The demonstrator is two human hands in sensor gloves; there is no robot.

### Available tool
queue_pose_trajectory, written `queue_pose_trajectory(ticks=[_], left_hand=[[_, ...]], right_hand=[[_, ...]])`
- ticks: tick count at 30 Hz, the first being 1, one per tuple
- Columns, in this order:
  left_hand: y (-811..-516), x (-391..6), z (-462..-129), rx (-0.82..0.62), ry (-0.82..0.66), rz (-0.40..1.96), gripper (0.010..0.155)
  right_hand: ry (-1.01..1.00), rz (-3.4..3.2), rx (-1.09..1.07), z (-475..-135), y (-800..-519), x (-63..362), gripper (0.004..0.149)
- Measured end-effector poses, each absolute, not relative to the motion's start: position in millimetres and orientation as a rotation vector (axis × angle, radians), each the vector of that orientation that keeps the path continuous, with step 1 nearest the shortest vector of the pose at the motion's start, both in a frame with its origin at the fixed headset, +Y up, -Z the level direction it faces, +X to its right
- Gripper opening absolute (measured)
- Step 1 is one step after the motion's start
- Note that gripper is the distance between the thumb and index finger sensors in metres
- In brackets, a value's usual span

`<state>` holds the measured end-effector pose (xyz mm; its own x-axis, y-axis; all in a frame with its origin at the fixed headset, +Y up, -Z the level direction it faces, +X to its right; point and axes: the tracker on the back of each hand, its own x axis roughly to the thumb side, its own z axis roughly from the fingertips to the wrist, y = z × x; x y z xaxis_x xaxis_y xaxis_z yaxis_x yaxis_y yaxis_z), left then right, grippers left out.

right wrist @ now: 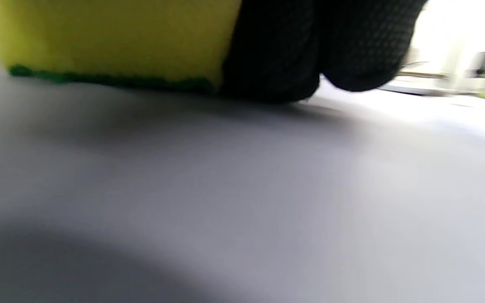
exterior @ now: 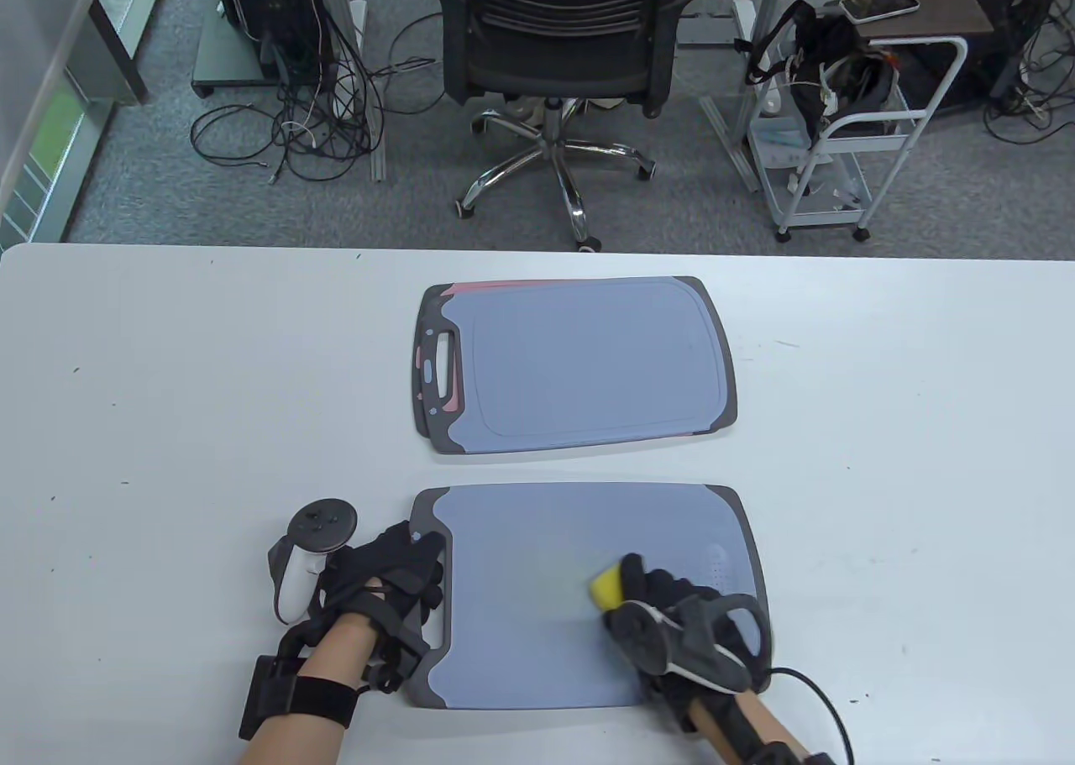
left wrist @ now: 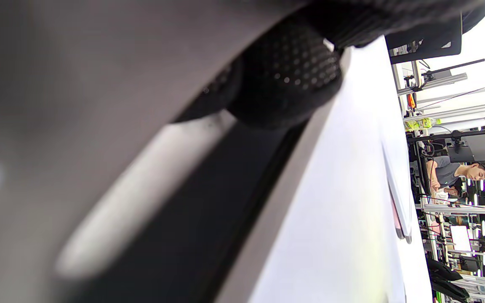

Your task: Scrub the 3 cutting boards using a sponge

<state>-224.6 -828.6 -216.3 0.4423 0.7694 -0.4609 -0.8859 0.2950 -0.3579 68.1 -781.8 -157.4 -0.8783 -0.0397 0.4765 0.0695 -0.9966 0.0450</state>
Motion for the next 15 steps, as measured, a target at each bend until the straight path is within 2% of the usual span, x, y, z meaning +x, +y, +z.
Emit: queue_pose_trajectory(ticks=[3,5,7,9,11,15], left_hand=[[-828.6,-224.5,-216.3,-0.622,0.215,1.115,0.054],[-828.7,-224.8,-216.4,-0.62,0.217,1.113,0.054],[-828.7,-224.6,-216.3,-0.623,0.215,1.116,0.054],[-828.7,-224.6,-216.3,-0.622,0.216,1.116,0.054],[-828.5,-224.6,-216.3,-0.623,0.216,1.117,0.054],[-828.6,-224.6,-216.3,-0.621,0.215,1.116,0.054]], right_hand=[[-0.059,-2.835,-1.049,-144.2,-776.4,-6.3,0.073],[-0.043,-2.768,-1.092,-139.6,-776.2,-29.9,0.073],[-0.033,-2.765,-1.083,-141.2,-775.1,-32.4,0.072],[-0.067,-2.837,-1.072,-145.8,-775.9,-17.0,0.072],[-0.07,-2.869,-0.958,-150.3,-777.2,13.3,0.072],[-0.102,-2.945,-0.617,-157.4,-781.8,106.1,0.072]])
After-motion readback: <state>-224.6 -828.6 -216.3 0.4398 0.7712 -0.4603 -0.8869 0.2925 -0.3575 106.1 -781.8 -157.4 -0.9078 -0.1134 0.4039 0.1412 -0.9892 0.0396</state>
